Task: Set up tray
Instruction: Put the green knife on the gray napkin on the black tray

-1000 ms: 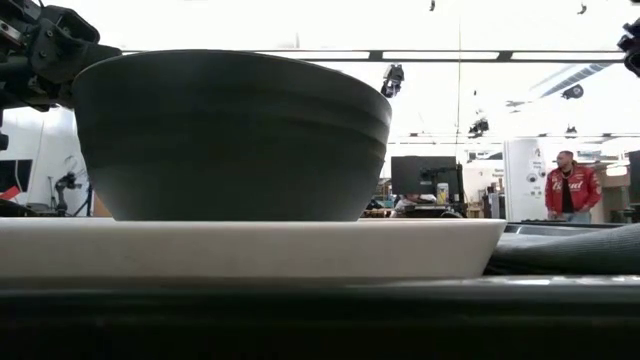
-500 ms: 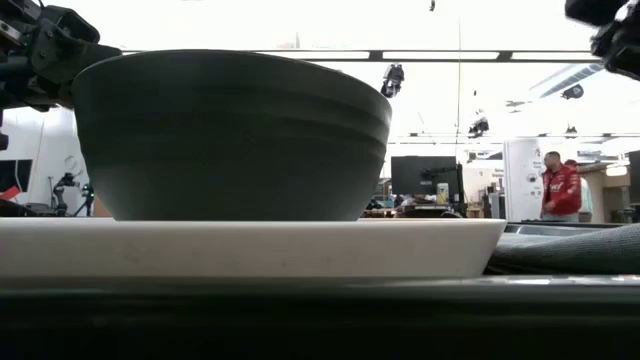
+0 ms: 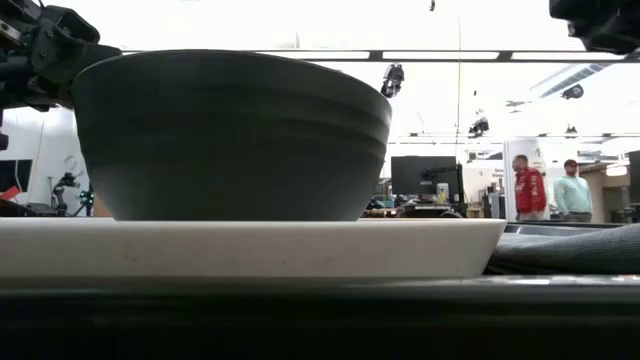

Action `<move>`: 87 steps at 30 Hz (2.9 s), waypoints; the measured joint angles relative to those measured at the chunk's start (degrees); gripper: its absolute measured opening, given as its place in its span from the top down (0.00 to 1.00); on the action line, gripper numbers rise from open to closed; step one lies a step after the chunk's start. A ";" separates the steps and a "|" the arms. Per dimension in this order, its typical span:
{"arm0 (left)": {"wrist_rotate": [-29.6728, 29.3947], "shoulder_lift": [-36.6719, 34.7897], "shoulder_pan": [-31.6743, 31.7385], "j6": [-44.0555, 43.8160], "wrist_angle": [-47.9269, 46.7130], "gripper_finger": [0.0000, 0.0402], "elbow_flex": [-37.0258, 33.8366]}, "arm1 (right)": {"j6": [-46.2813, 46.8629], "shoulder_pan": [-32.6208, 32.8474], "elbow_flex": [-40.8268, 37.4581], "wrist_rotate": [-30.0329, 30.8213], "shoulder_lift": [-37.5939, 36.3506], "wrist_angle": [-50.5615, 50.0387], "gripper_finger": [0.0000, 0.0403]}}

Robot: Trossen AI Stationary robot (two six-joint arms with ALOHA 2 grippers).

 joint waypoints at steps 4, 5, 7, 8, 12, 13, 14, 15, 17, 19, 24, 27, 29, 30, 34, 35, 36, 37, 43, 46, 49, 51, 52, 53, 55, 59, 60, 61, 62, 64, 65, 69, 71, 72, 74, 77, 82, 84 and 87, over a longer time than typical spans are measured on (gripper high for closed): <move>0.00 -0.02 -0.01 -0.01 0.00 0.62 0.00 | -7.58 -0.02 2.67 1.34 2.97 -0.02 0.61; 0.00 0.00 -0.01 -0.01 -0.01 0.62 0.00 | -9.28 -0.02 3.52 1.22 3.77 0.11 0.61; 0.00 -0.02 0.00 0.00 0.00 0.62 0.00 | -12.41 0.00 5.09 0.79 5.54 0.10 0.62; 0.00 0.00 -0.02 0.00 0.00 0.62 0.00 | -14.39 0.01 5.84 0.38 6.51 -0.03 0.62; 0.00 -0.01 -0.01 -0.02 0.00 0.62 0.00 | -22.12 0.01 8.52 -0.10 9.79 -0.04 0.64; 0.00 -0.02 0.00 0.00 0.00 0.62 0.00 | -22.31 0.10 9.03 -0.42 10.79 -0.09 0.65; 0.00 -0.02 0.00 -0.01 0.00 0.62 0.00 | -21.38 0.11 9.35 -1.23 11.70 -0.36 0.65; 0.00 -0.02 -0.02 -0.02 0.00 0.62 0.00 | -20.09 0.11 9.60 -2.73 12.54 -0.56 0.66; 0.00 -0.01 0.00 -0.01 0.00 0.62 0.00 | -20.65 0.12 10.07 -6.35 13.71 0.39 0.67; 0.00 -0.01 0.00 -0.01 0.00 0.62 0.00 | -20.34 0.28 10.42 -8.40 14.64 0.44 0.67; 0.00 0.00 -0.02 -0.02 -0.02 0.62 0.00 | -15.14 0.67 8.43 -8.70 14.92 0.41 0.64; 0.00 0.00 -0.02 -0.02 0.00 0.62 0.00 | -14.71 0.66 7.10 -8.68 14.12 0.64 0.60; 0.00 0.00 0.00 -0.01 -0.02 0.62 0.00 | -14.43 0.66 6.20 -8.52 13.38 1.22 0.58; 0.00 0.00 0.00 -0.02 -0.02 0.62 0.00 | -14.05 0.70 5.59 -8.28 12.96 1.26 0.56; 0.00 0.00 0.00 -0.01 -0.13 0.62 0.00 | -10.33 2.06 2.01 -7.08 9.99 1.38 0.50; 0.00 0.00 0.00 0.00 -0.14 0.62 0.00 | -8.46 2.63 0.79 -6.50 8.74 1.83 0.49; 0.00 0.00 0.00 0.00 -0.15 0.62 0.00 | -6.22 3.36 -0.48 -5.63 7.35 2.66 0.47; 0.00 0.00 0.00 -0.02 -0.15 0.62 0.00 | -3.75 4.20 -1.80 -4.57 5.85 3.85 0.46; 0.00 0.00 0.00 -0.02 -0.17 0.62 0.00 | 8.50 8.74 -9.09 -2.37 -0.19 9.72 0.40; 0.00 0.00 -0.01 0.00 -0.17 0.62 0.00 | 9.66 9.34 -9.84 -3.07 0.00 10.45 0.38; 0.00 0.00 -0.02 -0.02 -0.17 0.62 0.00 | 8.57 9.30 -9.39 -0.79 1.38 11.33 0.37; -0.01 0.00 0.00 -0.01 -0.17 0.62 0.00 | 8.10 9.25 -8.38 0.18 2.60 12.23 0.37; 0.00 0.00 -0.02 -0.01 -0.17 0.62 -0.02 | 8.07 9.25 -8.06 0.18 3.23 12.18 0.37; 0.00 0.00 -0.02 -0.01 -0.17 0.62 -0.02 | 8.08 9.27 -7.69 0.19 4.01 11.91 0.37; 0.00 0.00 -0.02 -0.01 -0.22 0.62 -0.01 | 8.11 9.29 -7.04 0.15 5.50 12.00 0.37; 0.00 0.00 0.00 0.00 -0.19 0.62 0.00 | 8.31 9.27 -6.34 -1.96 7.65 12.11 0.39; 0.00 0.00 -0.02 0.00 -0.20 0.62 0.00 | 8.37 9.27 -6.33 -2.26 7.92 12.02 0.39; 0.00 0.00 0.00 0.00 -0.22 0.62 0.00 | 8.44 9.27 -6.34 -2.51 7.98 11.99 0.40; 0.00 0.00 -0.01 -0.01 -0.22 0.62 0.00 | 8.52 9.27 -6.32 -2.52 7.91 12.11 0.40; 0.00 0.00 -0.01 0.00 -0.21 0.62 0.00 | 8.88 9.27 -6.34 -2.50 7.65 12.05 0.41; 0.00 0.00 0.00 -0.01 -0.22 0.62 0.00 | 9.05 9.28 -6.34 -2.36 7.51 12.03 0.41; 0.00 0.00 0.00 -0.02 -0.22 0.62 -0.02 | 9.00 9.30 -6.02 -2.01 7.36 12.19 0.41; 0.00 0.00 -0.02 -0.02 -0.20 0.62 -0.02 | 9.40 9.38 -6.06 -1.98 7.49 12.10 0.40; 0.00 0.00 -0.02 0.00 -0.21 0.62 -0.02 | 9.60 9.38 -6.18 -1.99 7.65 12.11 0.40; 0.00 0.00 -0.01 -0.01 -0.20 0.62 -0.02 | 9.69 9.38 -6.54 -1.98 7.79 12.01 0.39; 0.00 0.00 -0.02 -0.02 -0.20 0.62 -0.02 | 9.92 9.39 -6.60 -1.95 7.76 12.09 0.38; 0.00 0.00 -0.01 -0.01 -0.20 0.62 -0.02 | 9.13 9.38 -5.78 -1.73 7.71 12.68 0.37; 0.00 0.00 -0.01 -0.02 -0.20 0.62 -0.02 | 8.47 9.38 -5.06 -1.19 7.75 12.89 0.36; 0.00 0.00 -0.01 0.00 -0.20 0.62 -0.02 | 8.06 9.31 -4.59 -0.12 7.78 13.10 0.37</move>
